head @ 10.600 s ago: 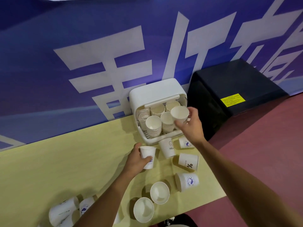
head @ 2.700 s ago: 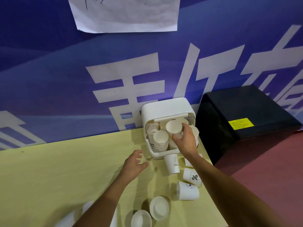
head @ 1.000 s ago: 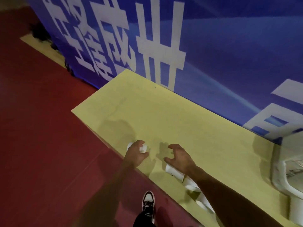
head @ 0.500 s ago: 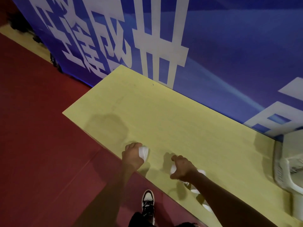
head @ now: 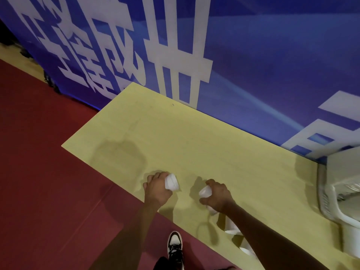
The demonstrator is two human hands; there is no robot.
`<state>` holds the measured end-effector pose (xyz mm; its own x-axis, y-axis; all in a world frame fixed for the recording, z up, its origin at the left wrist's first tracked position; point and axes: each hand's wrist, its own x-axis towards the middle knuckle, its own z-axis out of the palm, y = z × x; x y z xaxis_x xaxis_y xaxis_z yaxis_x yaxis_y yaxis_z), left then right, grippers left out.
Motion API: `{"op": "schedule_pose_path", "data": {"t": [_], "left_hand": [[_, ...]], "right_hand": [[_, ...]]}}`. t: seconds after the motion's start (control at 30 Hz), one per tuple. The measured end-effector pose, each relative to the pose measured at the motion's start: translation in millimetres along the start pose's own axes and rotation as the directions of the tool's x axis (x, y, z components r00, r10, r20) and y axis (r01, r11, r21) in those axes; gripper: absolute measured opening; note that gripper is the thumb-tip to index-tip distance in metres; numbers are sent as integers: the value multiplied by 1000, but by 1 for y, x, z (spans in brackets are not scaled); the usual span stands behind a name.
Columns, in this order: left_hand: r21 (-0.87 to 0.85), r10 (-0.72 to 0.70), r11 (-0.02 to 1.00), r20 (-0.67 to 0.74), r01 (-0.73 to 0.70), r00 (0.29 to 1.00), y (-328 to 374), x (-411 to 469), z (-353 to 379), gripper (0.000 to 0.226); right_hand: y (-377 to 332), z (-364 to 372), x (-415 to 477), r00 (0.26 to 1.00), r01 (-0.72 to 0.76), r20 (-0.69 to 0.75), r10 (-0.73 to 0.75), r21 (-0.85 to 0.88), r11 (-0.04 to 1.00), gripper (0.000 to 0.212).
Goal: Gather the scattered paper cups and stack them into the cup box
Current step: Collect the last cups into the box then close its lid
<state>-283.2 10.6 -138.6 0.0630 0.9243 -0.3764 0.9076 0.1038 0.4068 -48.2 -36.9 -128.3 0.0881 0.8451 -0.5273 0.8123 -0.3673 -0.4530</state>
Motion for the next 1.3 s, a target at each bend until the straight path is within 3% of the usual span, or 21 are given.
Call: {"op": "schedule_pose_path", "data": {"t": [0.3,0.4,0.57,0.77,0.83,1.07,1.3], "left_hand": [[-241,152,959,2,-147,988,111,13,-4,67],[-277,219,940,42,-200,975,153,13,8,73],[-287,349,906,93,-311,932,231,0,36,76],[-274,513,847,189,-456,838,325,-36,75,78],[-291,543,829,213,-478,812,351,-48,88,77],[-313,641,764,263,-564,721,423,-104,122,71],[-314,636,767,261,-560,726,442,-120,134,66]], "right_hand": [[46,-86,-20,951,-78,-243,191,409,909,63],[82,-107,-42,901,-86,-297,318,595,799,46],[147,-138,-86,779,-111,-289,556,809,577,53],[224,-164,-153,694,37,-330,640,904,426,32],[247,-169,-168,675,72,-335,657,916,394,47],[303,-196,-209,598,191,-405,691,910,368,59],[321,-226,-194,533,153,-551,641,809,568,59]]}}
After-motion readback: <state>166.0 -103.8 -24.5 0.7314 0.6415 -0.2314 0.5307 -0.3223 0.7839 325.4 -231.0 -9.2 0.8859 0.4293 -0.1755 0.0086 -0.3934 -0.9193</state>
